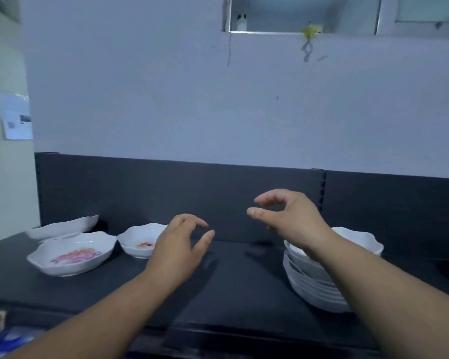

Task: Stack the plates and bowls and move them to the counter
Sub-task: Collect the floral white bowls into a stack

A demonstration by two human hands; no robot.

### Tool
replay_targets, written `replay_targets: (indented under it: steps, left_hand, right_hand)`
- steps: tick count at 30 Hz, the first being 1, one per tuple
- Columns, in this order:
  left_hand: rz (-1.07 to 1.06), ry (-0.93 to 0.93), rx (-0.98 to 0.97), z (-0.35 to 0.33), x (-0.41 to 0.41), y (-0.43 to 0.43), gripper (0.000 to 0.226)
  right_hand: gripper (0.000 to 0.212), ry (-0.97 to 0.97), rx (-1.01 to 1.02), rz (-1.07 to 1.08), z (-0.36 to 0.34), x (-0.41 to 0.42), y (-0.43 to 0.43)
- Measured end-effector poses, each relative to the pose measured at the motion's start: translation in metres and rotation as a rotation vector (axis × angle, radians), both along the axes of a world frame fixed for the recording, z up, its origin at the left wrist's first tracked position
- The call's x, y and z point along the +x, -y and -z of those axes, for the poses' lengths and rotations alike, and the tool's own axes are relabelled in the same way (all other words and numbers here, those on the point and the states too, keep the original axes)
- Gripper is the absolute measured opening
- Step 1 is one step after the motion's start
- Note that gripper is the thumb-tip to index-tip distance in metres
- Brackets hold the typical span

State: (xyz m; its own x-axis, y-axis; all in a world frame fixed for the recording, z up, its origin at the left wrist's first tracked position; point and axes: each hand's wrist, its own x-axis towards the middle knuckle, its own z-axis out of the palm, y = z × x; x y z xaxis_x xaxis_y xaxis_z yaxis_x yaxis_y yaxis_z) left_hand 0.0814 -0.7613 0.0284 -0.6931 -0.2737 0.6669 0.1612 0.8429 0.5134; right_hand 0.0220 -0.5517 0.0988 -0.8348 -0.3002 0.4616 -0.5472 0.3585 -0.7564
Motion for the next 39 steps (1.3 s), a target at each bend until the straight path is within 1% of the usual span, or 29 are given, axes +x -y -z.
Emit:
replay_targets:
  steps: [4, 11, 14, 19, 21, 26, 32, 34, 37, 39]
  left_hand:
    - [-0.072, 0.046, 0.012, -0.002, 0.016, 0.061, 0.018]
    - [-0.187, 0.160, -0.043, 0.006, 0.034, 0.158, 0.026]
    - [-0.231, 0.210, -0.064, 0.010, 0.039, 0.189, 0.028]
    - [-0.239, 0.335, -0.029, 0.020, 0.037, 0.215, 0.034]
    - [-0.215, 0.357, -0.028, 0.024, 0.035, 0.221, 0.035]
    - [-0.169, 0.375, -0.039, 0.029, 0.030, 0.222, 0.037]
    - [-0.140, 0.382, -0.071, 0.027, 0.026, 0.218, 0.036]
    - [-0.139, 0.380, -0.085, 0.025, 0.024, 0.216, 0.036]
    - [-0.143, 0.363, -0.116, 0.022, 0.022, 0.212, 0.035]
    - [-0.139, 0.346, -0.120, 0.019, 0.019, 0.207, 0.033]
  right_hand:
    - [0.029, 0.017, 0.058, -0.053, 0.004, 0.001, 0.065]
    - [0.029, 0.090, 0.110, -0.119, 0.026, 0.004, 0.164]
    - [0.030, 0.134, 0.165, -0.131, 0.040, 0.001, 0.195]
    - [0.051, 0.152, 0.368, -0.106, 0.069, -0.005, 0.232]
    - [0.054, 0.153, 0.429, -0.097, 0.079, -0.006, 0.244]
    - [0.038, 0.150, 0.489, -0.057, 0.097, -0.009, 0.264]
    - [0.015, 0.159, 0.455, 0.049, 0.106, -0.014, 0.266]
    - [0.014, 0.170, 0.435, 0.089, 0.108, -0.017, 0.262]
    - [0.023, 0.182, 0.364, 0.122, 0.107, -0.020, 0.251]
    - [0.022, 0.164, 0.320, 0.127, 0.103, -0.019, 0.240]
